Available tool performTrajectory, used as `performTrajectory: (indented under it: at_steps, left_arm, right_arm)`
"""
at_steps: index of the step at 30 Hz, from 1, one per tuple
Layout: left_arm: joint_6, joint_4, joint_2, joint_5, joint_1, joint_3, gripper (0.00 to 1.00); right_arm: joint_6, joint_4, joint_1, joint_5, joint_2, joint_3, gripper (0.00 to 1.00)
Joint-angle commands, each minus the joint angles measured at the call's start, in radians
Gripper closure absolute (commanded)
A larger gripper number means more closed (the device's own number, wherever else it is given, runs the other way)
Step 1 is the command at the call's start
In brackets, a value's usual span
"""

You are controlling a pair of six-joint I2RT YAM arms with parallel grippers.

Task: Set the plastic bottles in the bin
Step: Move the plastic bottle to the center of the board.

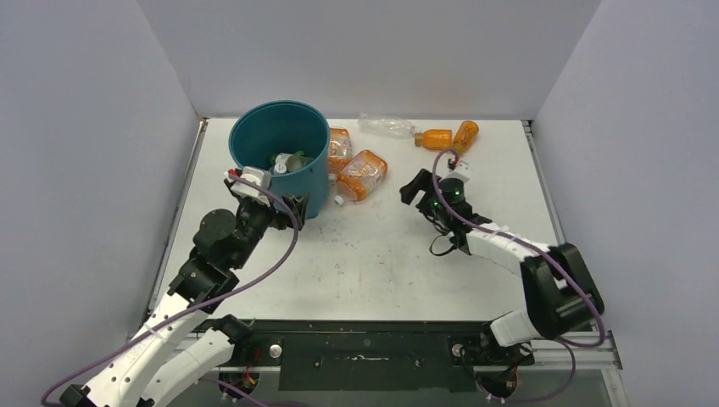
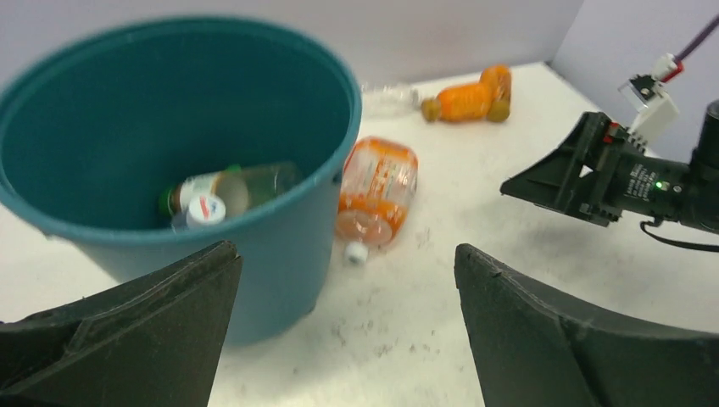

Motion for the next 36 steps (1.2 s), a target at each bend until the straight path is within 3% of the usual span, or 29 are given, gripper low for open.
performTrajectory:
  at_steps: [1, 7, 13, 22, 31, 36]
  left_arm:
    - [-0.067, 0.026, -0.083, -0.058, -0.002, -0.098, 0.04]
    - [-0.112, 0.042, -0.123, -0.118, -0.005, -0.138, 0.04]
    - [-0.108, 0.050, -0.158, -0.161, -0.020, -0.157, 0.04]
    - [-0.085, 0.050, -0.161, -0.170, -0.056, -0.161, 0.04]
    - [-0.078, 0.050, -0.151, -0.160, -0.056, -0.157, 0.04]
    - [-0.077, 0.050, -0.145, -0.160, -0.056, -0.161, 0.04]
  right_arm:
    - [0.113, 0.223, 0.086, -0.112, 0.206, 0.065, 0.10]
    - [0.149, 0.285, 0.144, -0.048, 0.408, 0.181, 0.10]
    - [0.218, 0.492, 0.103, -0.047, 0.498, 0.168, 0.10]
    - [0.116, 0.484, 0.035, -0.049, 0.592, 0.345, 0.10]
    - [0.059, 0.386, 0.002, -0.237, 0.859, 0.716, 0.08]
    - [0.054, 0.387, 0.000, -0.305, 0.938, 0.765, 0.03]
